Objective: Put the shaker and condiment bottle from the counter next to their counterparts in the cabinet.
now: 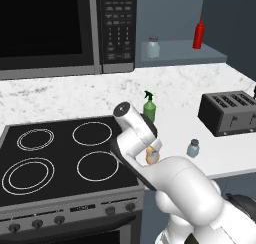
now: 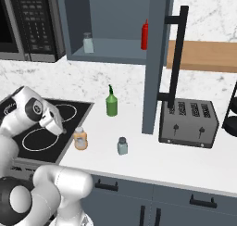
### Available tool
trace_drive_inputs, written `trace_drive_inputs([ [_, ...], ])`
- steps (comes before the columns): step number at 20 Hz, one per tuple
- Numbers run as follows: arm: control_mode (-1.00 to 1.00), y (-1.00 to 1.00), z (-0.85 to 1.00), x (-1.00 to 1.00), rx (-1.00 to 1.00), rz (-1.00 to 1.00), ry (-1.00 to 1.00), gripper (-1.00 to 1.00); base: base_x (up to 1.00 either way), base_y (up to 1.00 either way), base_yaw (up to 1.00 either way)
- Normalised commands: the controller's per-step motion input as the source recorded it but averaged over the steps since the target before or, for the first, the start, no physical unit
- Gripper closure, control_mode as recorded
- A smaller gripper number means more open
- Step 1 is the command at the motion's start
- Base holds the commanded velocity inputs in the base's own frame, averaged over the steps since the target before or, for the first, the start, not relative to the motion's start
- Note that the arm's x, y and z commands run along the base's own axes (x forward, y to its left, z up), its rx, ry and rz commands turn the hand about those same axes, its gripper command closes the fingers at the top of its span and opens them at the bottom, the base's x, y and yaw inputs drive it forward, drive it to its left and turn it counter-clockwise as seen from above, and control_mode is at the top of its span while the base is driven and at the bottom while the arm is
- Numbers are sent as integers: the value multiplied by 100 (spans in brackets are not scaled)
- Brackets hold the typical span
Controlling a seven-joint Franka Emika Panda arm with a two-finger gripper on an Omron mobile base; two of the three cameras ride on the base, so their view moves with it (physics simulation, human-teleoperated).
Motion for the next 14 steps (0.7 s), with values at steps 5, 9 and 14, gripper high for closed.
trace_drive_inputs([
  [5,-100,-5,-20,9,0,0,0,-100,0,0,0],
  [9,-100,-4,-19,9,0,0,0,-100,0,0,0],
  [14,-100,-8,-17,9,0,0,0,-100,0,0,0],
])
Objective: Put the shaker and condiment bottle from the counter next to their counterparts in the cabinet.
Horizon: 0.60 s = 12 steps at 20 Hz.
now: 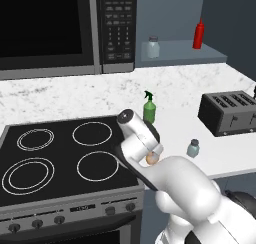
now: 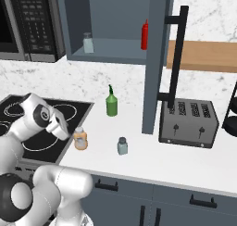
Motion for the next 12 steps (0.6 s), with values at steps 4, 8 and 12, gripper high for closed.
trace_drive_inputs([
  [4,-100,-9,-17,7,0,0,0,-100,0,0,0],
  [8,-100,-9,-20,2,0,0,0,-100,0,0,0],
  [12,-100,-8,-17,2,0,0,0,-100,0,0,0],
])
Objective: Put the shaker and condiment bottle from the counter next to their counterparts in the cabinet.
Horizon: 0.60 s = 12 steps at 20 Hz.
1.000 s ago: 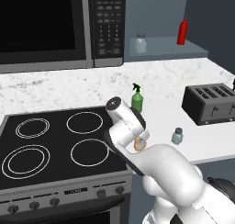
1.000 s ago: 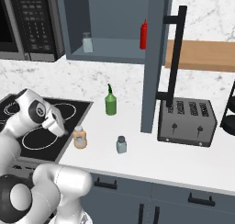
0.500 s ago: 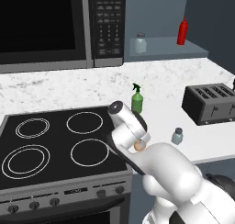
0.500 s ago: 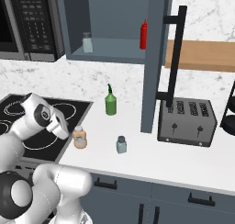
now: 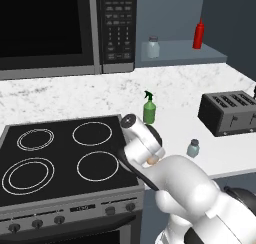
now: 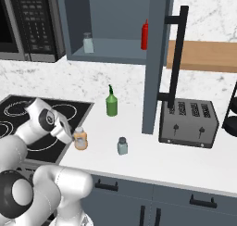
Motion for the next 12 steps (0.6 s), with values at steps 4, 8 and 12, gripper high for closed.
trace_drive_inputs([
  [4,-100,-8,-16,4,0,0,0,-100,0,0,0],
  [8,-100,-8,-16,3,0,0,0,-100,0,0,0],
  [12,-100,-8,-17,4,0,0,0,-100,0,0,0],
])
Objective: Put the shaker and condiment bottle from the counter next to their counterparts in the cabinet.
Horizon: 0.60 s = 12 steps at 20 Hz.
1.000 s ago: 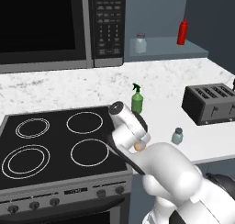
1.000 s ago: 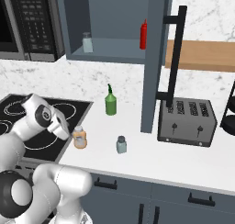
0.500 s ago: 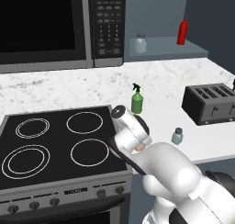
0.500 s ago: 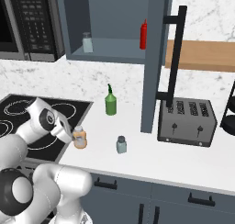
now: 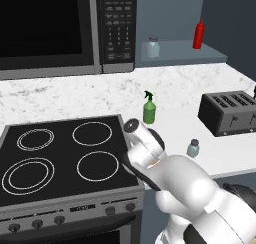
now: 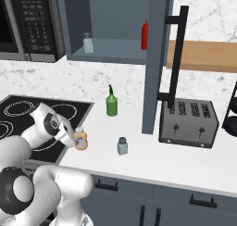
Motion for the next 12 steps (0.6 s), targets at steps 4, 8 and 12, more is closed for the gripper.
trace_drive_inputs([
  [4,-100,-9,-19,2,0,0,0,-100,0,0,0],
  [8,-100,-8,-16,2,0,0,0,-100,0,0,0],
  [12,-100,-7,-16,3,0,0,0,-100,0,0,0],
])
